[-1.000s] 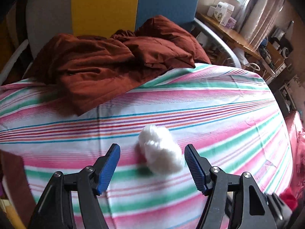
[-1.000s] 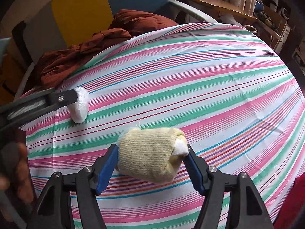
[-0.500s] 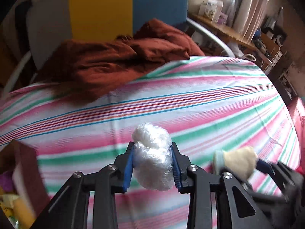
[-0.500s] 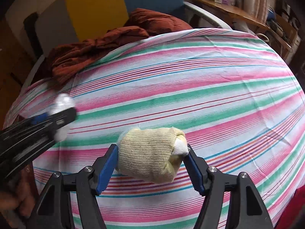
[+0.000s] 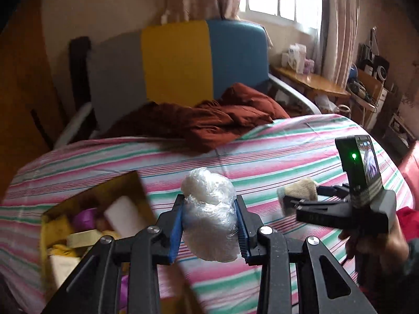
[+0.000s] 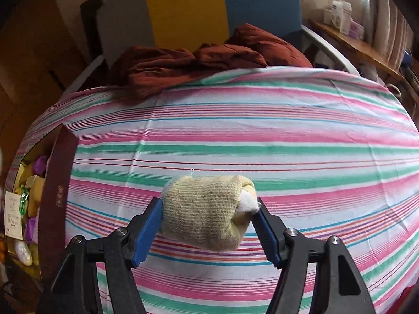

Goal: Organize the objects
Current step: 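Carry the white bag ball and beige sock over the tray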

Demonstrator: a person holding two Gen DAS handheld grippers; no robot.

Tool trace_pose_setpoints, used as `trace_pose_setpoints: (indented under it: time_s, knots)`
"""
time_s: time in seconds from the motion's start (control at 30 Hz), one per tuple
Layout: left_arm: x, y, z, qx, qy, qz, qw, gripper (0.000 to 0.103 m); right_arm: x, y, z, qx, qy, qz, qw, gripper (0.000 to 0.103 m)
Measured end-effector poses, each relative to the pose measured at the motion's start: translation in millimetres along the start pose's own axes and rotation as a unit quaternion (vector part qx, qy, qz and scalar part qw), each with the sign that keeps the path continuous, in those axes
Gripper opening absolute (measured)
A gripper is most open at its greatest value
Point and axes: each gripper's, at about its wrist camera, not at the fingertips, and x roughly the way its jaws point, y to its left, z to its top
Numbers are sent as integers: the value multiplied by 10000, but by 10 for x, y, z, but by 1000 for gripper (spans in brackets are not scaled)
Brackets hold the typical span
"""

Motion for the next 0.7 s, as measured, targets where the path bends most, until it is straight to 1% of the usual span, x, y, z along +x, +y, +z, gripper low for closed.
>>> trace_pose_setpoints:
  time_s: [0.03,0.17,0.33,0.47,0.7]
  knots:
    - [-73,68,-53,-1,-53,98,9999,36,-20,17,-1,-2,-33,22,10000,69]
    - [-284,346,-251,-184,-112,280,9994,36,-122,92,-14,-43,-168,77,9998,69]
    - [-421,685,-479,-553,-55,439,9975,36,-253,315,-47,-190,-246,178,9994,69]
    - [-447,891,-643,-758,15,591,9954,36,-430,656,-123,-368,-397,398,9977,69]
    - [-510,1352,-991,-1353,226,586,9888,36,-730,1326,-360,-670,-676,1039,9900,69]
